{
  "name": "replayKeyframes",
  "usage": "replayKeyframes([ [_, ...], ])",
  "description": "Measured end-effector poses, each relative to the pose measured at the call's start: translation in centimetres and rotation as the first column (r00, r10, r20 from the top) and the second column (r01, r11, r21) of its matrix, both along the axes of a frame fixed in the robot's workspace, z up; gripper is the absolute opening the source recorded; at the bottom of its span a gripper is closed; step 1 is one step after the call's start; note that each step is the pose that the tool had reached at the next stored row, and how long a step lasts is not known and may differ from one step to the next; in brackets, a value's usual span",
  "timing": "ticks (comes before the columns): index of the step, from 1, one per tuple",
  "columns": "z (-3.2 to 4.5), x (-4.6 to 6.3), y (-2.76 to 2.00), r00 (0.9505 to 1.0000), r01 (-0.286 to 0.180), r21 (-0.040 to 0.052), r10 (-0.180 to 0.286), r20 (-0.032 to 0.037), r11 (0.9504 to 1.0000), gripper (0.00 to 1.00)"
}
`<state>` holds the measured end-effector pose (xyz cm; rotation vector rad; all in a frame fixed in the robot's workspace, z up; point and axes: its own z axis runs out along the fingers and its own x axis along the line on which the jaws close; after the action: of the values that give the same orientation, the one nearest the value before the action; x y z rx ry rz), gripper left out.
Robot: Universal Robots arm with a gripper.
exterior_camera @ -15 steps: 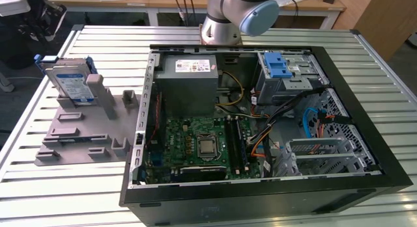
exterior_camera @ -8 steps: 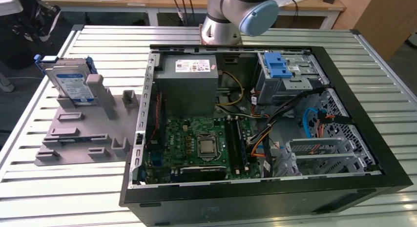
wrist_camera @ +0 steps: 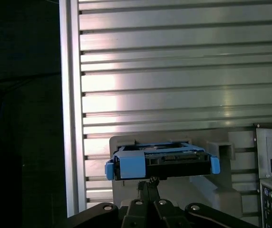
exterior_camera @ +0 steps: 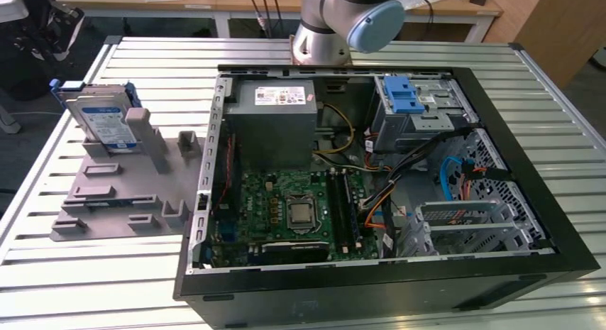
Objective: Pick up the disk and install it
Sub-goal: 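Reach for the disk, then pick up the disk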
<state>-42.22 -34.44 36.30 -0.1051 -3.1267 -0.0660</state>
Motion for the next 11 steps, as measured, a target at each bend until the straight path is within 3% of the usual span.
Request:
replayKeyframes([
  [11,-0.01,-0.02,0.00,0.9999,-0.014,0.0000,0.014,0.0000,0.9999,0.11],
])
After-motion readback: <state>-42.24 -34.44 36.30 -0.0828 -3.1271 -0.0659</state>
